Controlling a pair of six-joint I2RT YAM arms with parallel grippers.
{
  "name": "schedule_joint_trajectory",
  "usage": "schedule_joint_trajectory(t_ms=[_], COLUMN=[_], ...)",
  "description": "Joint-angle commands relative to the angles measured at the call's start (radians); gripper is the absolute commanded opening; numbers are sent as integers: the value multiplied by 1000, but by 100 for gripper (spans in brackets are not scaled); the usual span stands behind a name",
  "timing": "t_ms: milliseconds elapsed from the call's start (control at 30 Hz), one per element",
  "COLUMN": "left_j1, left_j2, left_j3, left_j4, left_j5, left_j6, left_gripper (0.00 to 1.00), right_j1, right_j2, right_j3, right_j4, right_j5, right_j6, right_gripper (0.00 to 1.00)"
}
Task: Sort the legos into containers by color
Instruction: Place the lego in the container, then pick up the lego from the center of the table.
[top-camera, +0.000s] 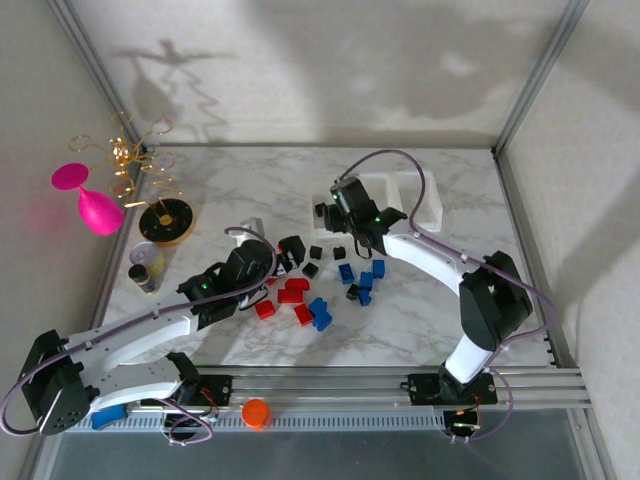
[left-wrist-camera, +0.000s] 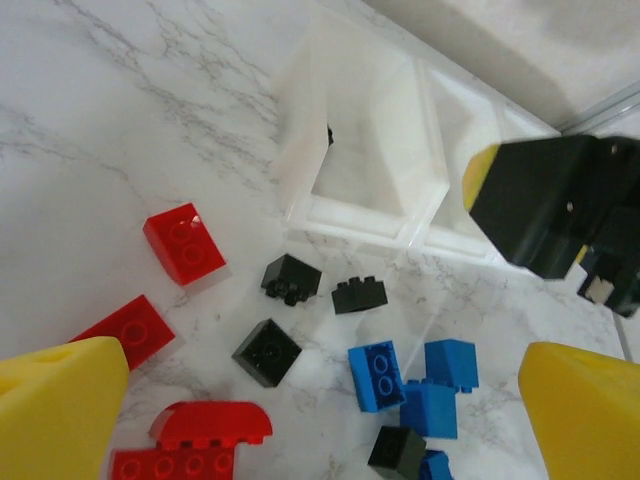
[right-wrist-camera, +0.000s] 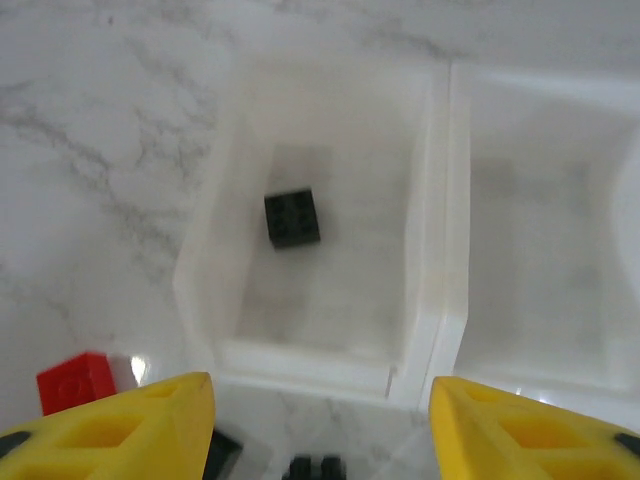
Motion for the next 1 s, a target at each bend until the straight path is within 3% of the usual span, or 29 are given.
schedule_joint_trajectory(t_ms=[0, 167, 333, 533, 967], left_j1=[-18, -55, -91, -116, -126], left_j2=[-35, -69, -78, -67, -55], left_j3=[-53, -108, -147, -161, -160], left_j4=[0, 14, 41, 57, 44], left_j5=[16, -13, -41, -89, -130], left_j6=[-48, -106, -149, -184, -206], left_gripper=[100, 99, 99, 99, 100], right_j1=[-7, -4, 7, 43, 43], right_j2=[-59, -106, -80, 14, 187], right_j3=[-113, -282, -336, -300, -151], right_j4=[13, 73, 121, 161, 139], right_j5=[-91, -153, -150, -116, 18], right_j6=[53, 94, 107, 94, 55], right_gripper=[61, 66, 69, 70, 56])
